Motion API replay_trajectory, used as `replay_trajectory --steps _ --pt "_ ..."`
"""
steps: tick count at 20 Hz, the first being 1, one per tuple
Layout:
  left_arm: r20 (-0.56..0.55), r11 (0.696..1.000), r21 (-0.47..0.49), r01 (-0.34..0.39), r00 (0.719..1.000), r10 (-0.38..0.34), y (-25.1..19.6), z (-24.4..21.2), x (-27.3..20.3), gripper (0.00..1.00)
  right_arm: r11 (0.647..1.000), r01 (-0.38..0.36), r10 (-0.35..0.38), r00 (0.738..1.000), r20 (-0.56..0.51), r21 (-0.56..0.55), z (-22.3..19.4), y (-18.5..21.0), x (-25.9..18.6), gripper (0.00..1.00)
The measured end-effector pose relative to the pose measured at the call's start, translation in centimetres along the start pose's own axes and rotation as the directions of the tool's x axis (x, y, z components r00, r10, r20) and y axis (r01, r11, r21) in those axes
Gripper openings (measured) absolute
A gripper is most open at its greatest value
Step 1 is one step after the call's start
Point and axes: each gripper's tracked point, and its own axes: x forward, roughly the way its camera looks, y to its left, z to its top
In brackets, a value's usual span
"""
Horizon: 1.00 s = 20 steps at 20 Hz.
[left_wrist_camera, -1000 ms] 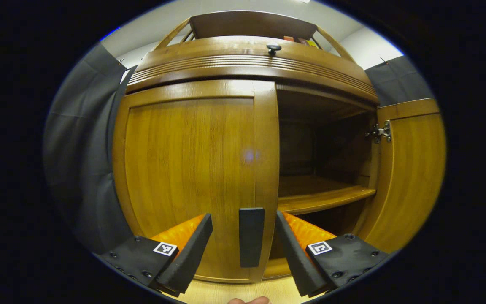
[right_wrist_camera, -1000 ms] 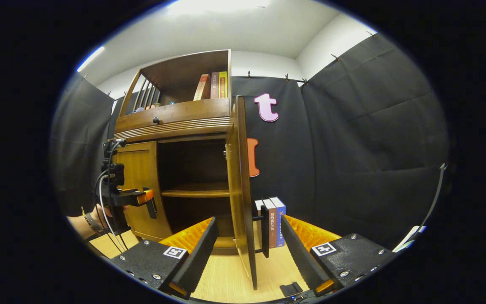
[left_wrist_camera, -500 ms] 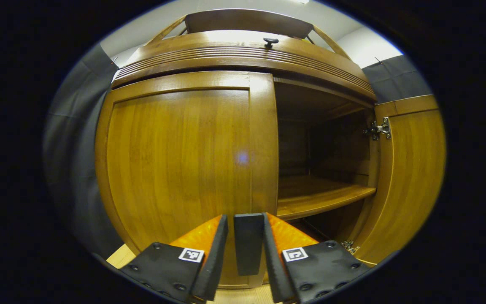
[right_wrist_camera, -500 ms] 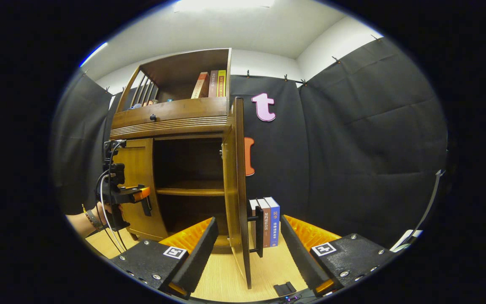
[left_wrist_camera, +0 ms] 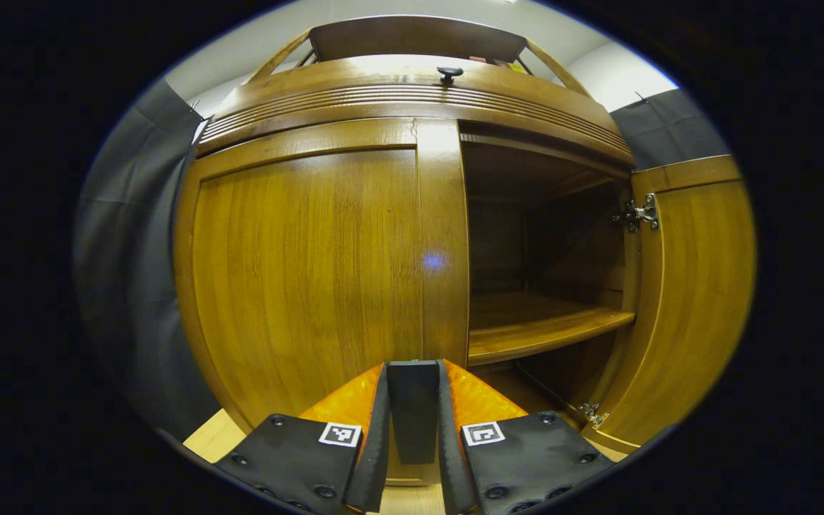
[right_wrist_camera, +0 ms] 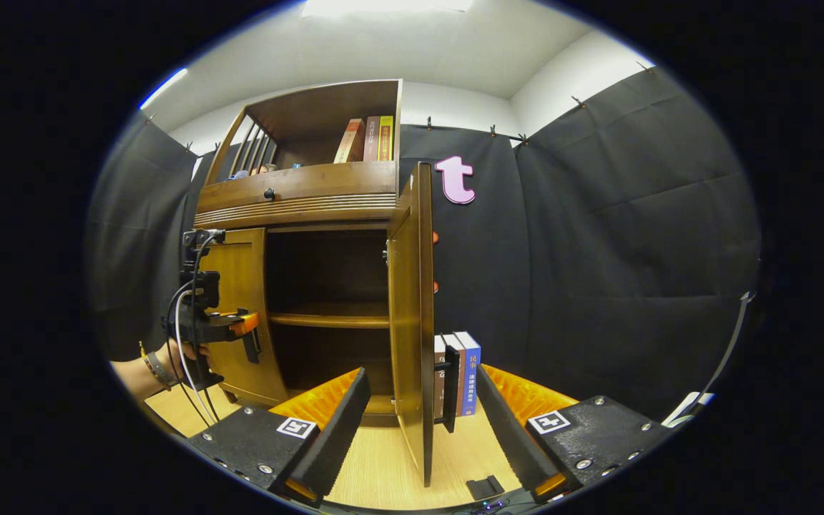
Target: Open the right door of the double-door shoe cabinet with the right hand, and open the left door with the left hand.
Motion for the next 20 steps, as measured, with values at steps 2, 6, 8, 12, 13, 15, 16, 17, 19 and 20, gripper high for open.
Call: replay_trajectory --steps 2,6,8,12,13,15,16,17,19,20 --pt "0.006 1.0 -0.009 0.001 1.0 -0.001 0.2 0.1 -1.8 0.37 1.0 0.0 0.0 1.0 -0.006 -0.006 -0.2 0.1 -0.2 0.92" --pt "-0.018 1.0 0.004 -0.007 1.0 0.007 1.4 0.1 -5.9 0.38 1.0 0.004 -0.004 1.0 -0.015 -0.025 -0.6 0.2 -0.6 1.0" --pt "-0.042 0.999 0.027 -0.023 0.999 0.024 2.3 0.2 -8.1 0.36 1.0 -0.002 0.001 1.0 -0.02 -0.024 -0.8 0.6 -0.6 0.92" --pt "-0.057 1.0 0.002 -0.02 0.998 0.02 4.1 0.3 -11.4 0.37 1.0 -0.024 0.024 1.0 -0.019 -0.02 -0.8 1.4 -0.3 0.92" --pt "-0.057 1.0 -0.005 -0.024 0.998 0.024 4.5 0.3 -12.1 0.37 0.999 -0.03 0.03 0.999 -0.021 -0.019 -0.9 1.6 -0.2 0.92" --pt "-0.062 0.999 -0.001 -0.037 0.997 0.037 5.2 0.2 -13.3 0.36 0.999 -0.03 0.029 0.999 -0.014 -0.017 -0.8 1.9 0.1 0.92" --pt "-0.062 0.999 0.007 -0.049 0.997 0.049 5.6 0.2 -13.8 0.36 1.0 -0.028 0.028 1.0 -0.007 -0.015 -0.6 1.9 0.2 0.92" --pt "-0.064 0.998 0.018 -0.06 0.996 0.061 6.0 0.2 -14.3 0.37 1.0 -0.026 0.026 1.0 0.0 -0.009 -0.5 2.0 0.4 1.0" --pt "-0.063 0.995 0.04 -0.088 0.994 0.09 7.0 0.2 -15.5 0.37 1.0 -0.025 0.025 1.0 0.008 0.008 -0.2 2.1 0.5 0.92" --pt "-0.063 0.994 0.045 -0.102 0.993 0.105 7.5 0.1 -16.2 0.36 0.999 -0.029 0.028 1.0 0.012 0.015 -0.1 2.1 0.5 0.92"
